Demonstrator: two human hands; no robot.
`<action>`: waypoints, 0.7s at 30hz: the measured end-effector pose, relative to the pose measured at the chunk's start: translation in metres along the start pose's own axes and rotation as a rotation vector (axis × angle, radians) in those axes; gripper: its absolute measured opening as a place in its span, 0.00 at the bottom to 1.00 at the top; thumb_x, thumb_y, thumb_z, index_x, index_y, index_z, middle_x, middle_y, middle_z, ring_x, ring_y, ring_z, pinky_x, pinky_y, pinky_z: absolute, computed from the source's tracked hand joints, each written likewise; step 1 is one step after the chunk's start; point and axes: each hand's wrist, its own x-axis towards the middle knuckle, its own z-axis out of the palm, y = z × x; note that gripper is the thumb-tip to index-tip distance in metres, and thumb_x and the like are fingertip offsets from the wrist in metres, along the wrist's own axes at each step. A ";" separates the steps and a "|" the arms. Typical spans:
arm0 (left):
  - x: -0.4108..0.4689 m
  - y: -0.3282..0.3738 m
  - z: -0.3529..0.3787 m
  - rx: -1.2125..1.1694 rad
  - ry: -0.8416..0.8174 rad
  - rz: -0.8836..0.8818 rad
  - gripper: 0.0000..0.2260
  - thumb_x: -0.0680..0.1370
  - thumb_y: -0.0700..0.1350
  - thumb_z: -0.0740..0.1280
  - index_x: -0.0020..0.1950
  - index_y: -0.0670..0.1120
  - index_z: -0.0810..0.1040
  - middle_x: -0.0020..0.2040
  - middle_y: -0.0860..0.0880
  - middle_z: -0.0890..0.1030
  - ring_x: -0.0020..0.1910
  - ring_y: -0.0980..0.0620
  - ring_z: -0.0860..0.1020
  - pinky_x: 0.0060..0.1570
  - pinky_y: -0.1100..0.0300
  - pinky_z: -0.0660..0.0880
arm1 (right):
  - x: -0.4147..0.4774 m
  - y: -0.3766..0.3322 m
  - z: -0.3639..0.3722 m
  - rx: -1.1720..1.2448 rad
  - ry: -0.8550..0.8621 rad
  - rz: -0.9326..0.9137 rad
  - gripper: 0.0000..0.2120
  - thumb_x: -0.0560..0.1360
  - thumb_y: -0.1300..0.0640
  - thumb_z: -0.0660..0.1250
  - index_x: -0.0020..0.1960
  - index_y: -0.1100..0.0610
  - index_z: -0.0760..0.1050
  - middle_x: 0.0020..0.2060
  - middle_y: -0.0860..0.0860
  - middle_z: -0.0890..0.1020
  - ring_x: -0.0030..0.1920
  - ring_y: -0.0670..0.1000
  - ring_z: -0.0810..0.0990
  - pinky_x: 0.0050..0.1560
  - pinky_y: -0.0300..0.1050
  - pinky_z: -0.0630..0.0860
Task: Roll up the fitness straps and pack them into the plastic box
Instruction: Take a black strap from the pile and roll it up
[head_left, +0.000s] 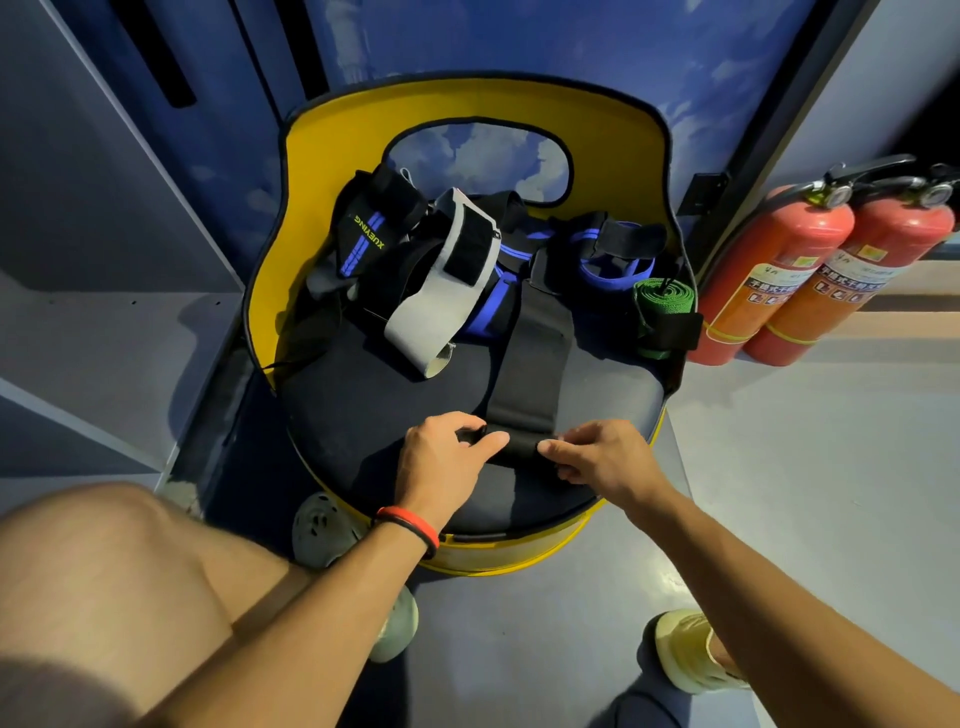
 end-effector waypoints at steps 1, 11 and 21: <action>0.000 0.001 0.000 0.002 -0.016 -0.017 0.16 0.74 0.56 0.76 0.56 0.48 0.85 0.47 0.50 0.85 0.43 0.57 0.79 0.36 0.68 0.72 | -0.001 -0.002 -0.002 0.098 -0.025 0.077 0.15 0.73 0.50 0.77 0.47 0.63 0.85 0.38 0.59 0.86 0.37 0.52 0.85 0.48 0.50 0.85; 0.021 0.007 -0.003 0.021 -0.183 -0.114 0.23 0.72 0.59 0.76 0.41 0.37 0.83 0.38 0.39 0.83 0.39 0.43 0.82 0.46 0.49 0.80 | -0.002 0.006 0.007 -0.555 0.180 -0.766 0.08 0.75 0.61 0.73 0.54 0.55 0.83 0.46 0.51 0.82 0.46 0.55 0.78 0.44 0.48 0.77; 0.041 0.014 0.005 -0.016 -0.133 -0.117 0.06 0.74 0.49 0.77 0.42 0.46 0.86 0.40 0.52 0.85 0.44 0.52 0.82 0.50 0.51 0.82 | -0.018 0.022 0.020 -0.624 0.332 -0.727 0.14 0.77 0.56 0.73 0.63 0.52 0.83 0.52 0.49 0.81 0.49 0.53 0.79 0.39 0.47 0.81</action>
